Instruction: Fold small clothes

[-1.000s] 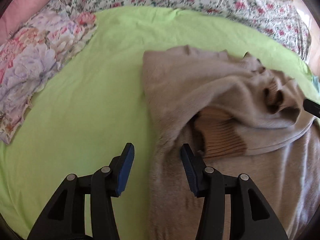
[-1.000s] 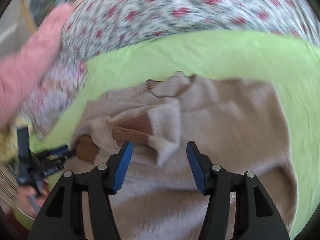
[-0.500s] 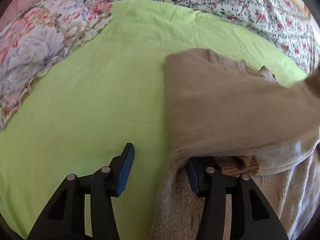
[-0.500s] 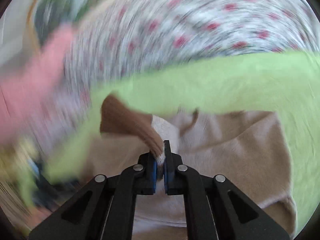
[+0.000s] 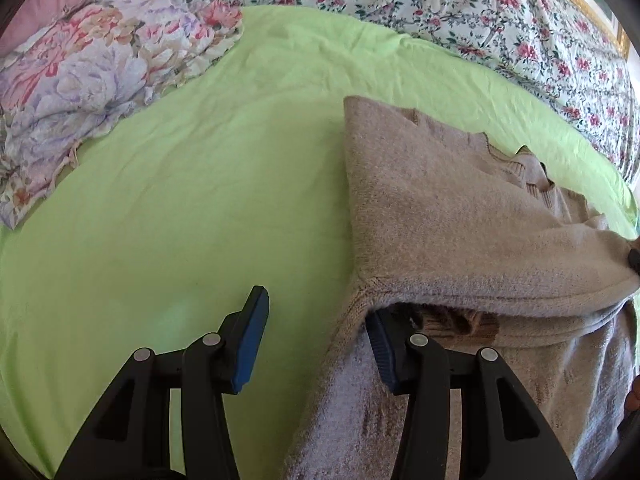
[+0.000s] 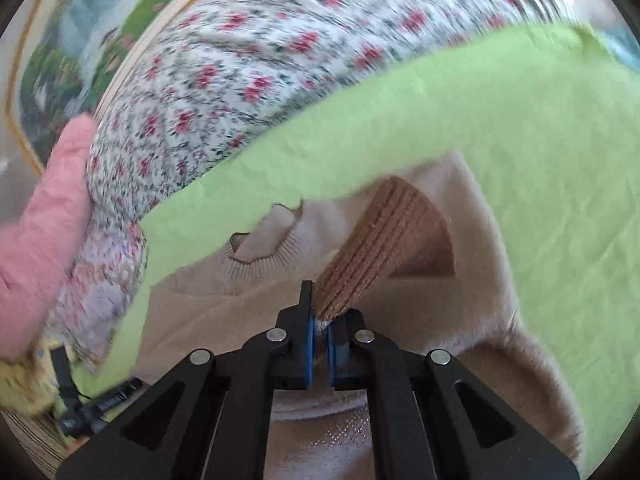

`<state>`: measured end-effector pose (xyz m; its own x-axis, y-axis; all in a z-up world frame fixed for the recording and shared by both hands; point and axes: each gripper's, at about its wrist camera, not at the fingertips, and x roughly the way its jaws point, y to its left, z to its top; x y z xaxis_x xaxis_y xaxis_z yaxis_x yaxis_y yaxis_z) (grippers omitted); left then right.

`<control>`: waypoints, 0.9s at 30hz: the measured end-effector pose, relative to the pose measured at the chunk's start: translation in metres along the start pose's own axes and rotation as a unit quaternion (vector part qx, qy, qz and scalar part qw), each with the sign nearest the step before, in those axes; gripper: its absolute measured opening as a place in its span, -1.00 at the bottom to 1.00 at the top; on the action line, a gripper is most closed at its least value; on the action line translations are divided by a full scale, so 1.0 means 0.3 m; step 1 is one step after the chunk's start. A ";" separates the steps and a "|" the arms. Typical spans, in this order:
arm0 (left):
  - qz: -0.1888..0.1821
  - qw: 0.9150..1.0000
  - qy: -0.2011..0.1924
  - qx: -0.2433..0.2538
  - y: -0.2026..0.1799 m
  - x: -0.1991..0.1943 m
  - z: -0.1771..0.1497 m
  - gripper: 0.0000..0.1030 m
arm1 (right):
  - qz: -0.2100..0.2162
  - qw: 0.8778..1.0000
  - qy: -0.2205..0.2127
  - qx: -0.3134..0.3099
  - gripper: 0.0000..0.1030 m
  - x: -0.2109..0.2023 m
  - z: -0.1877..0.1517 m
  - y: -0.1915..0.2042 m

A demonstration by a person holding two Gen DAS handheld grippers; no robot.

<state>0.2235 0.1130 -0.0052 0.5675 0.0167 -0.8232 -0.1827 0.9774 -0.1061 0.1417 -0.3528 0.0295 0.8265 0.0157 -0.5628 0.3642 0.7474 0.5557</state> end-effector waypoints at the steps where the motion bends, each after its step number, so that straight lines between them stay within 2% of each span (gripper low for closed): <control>1: 0.001 1.000 0.001 -0.004 0.005 0.002 -0.003 -0.04 | -0.002 1.000 0.009 0.000 -0.89 0.010 -0.007 -0.004; 4: -0.002 1.000 0.002 -0.015 0.021 0.001 -0.002 -0.04 | -0.009 1.000 0.028 0.009 -0.89 0.040 -0.034 -0.031; 6: -0.005 1.000 -0.001 -0.022 0.025 -0.008 0.008 -0.04 | -0.013 1.000 0.026 0.012 -0.89 0.043 -0.039 -0.036; 8: 0.000 1.000 -0.002 -0.016 0.016 -0.009 0.020 -0.04 | 0.008 1.000 0.013 0.009 -0.89 0.029 -0.015 -0.008; 12: 0.002 1.000 0.004 -0.025 0.019 -0.001 0.024 -0.04 | 0.067 0.997 -0.043 -0.011 -0.89 -0.049 0.098 0.094; 14: 0.001 1.000 0.009 -0.030 0.025 0.008 0.017 -0.04 | 0.070 0.996 -0.052 -0.020 -0.89 -0.069 0.127 0.117; 17: 0.000 0.999 0.011 -0.030 0.027 0.014 0.007 -0.02 | 0.038 0.999 -0.027 -0.013 -0.89 -0.029 0.086 0.071; 19: -0.001 1.000 0.012 -0.026 0.025 0.012 0.006 -0.01 | 0.006 1.000 0.017 0.015 -0.89 0.023 0.025 -0.006; 22: -0.005 1.000 0.019 -0.018 0.024 0.009 0.001 -0.01 | -0.014 0.996 0.067 0.056 -0.88 0.062 -0.059 -0.099; 27: -0.023 0.999 0.022 -0.008 0.041 -0.030 -0.011 -0.02 | -0.012 0.995 0.073 0.069 -0.76 0.006 -0.104 -0.136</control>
<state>0.2135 0.1242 -0.0008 0.5389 -0.0374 -0.8415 -0.1710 0.9733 -0.1528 0.1150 -0.3627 -0.0134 0.7496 0.1020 -0.6540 0.4475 0.6499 0.6142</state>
